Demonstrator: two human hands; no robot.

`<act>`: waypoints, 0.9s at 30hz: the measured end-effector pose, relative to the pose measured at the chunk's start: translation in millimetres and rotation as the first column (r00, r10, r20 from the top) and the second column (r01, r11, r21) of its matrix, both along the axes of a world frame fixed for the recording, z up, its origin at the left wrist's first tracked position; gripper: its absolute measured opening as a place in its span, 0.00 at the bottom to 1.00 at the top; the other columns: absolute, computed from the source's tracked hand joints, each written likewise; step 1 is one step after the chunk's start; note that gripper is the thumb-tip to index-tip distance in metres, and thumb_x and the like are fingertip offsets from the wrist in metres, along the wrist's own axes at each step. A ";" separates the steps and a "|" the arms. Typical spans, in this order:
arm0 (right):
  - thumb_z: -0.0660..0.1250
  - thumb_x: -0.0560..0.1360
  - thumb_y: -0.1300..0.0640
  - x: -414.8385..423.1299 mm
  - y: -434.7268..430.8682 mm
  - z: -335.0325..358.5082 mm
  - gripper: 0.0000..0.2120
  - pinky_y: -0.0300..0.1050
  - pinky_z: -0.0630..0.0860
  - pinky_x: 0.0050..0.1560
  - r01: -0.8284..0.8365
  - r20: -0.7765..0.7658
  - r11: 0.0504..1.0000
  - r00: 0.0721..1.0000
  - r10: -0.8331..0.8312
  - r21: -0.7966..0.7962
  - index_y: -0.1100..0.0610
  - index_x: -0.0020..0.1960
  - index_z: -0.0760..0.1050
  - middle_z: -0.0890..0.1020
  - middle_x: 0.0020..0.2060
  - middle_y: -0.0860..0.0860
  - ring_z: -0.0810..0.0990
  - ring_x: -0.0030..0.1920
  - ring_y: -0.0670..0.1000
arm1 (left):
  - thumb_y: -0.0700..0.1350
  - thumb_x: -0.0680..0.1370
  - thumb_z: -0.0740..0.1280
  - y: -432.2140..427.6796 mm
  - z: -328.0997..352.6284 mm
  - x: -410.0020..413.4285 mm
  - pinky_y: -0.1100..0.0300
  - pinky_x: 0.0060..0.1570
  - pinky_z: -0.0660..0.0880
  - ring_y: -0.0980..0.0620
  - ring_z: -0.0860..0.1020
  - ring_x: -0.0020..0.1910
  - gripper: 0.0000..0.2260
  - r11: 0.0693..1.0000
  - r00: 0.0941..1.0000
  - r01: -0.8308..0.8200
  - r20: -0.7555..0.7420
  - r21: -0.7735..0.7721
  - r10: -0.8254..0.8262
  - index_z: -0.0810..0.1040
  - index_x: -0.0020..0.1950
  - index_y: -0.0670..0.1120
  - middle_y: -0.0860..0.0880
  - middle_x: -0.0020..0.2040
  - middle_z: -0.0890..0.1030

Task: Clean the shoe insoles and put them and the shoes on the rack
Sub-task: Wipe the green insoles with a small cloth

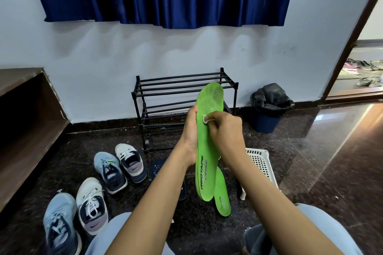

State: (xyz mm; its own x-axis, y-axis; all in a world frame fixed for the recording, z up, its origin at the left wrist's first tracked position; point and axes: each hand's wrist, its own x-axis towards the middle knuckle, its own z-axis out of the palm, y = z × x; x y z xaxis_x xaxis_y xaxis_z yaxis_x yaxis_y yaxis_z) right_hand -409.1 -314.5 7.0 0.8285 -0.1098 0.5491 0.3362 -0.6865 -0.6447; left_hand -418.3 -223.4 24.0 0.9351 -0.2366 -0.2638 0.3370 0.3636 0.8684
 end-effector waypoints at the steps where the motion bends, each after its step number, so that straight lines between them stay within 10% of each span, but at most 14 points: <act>1: 0.66 0.71 0.65 2.0 -1.6 1.7 0.08 0.47 0.77 0.46 0.017 0.009 1.000 1.000 -0.017 0.012 0.56 0.43 0.83 0.85 0.40 0.54 0.82 0.40 0.54 | 0.65 0.79 0.49 -0.9 0.4 -0.5 0.62 0.33 0.73 0.50 0.79 0.30 0.29 1.000 1.000 0.014 -0.004 -0.007 -0.014 0.81 0.43 0.47 0.46 0.34 0.81; 27: 0.67 0.70 0.69 -8.6 4.0 5.8 0.08 0.46 0.78 0.49 -0.031 0.114 0.999 0.993 0.029 0.022 0.59 0.44 0.83 0.85 0.41 0.54 0.82 0.41 0.54 | 0.65 0.80 0.51 -2.2 -2.8 3.9 0.59 0.37 0.74 0.48 0.81 0.31 0.28 0.999 0.997 -0.022 -0.069 -0.032 0.020 0.82 0.45 0.46 0.45 0.34 0.83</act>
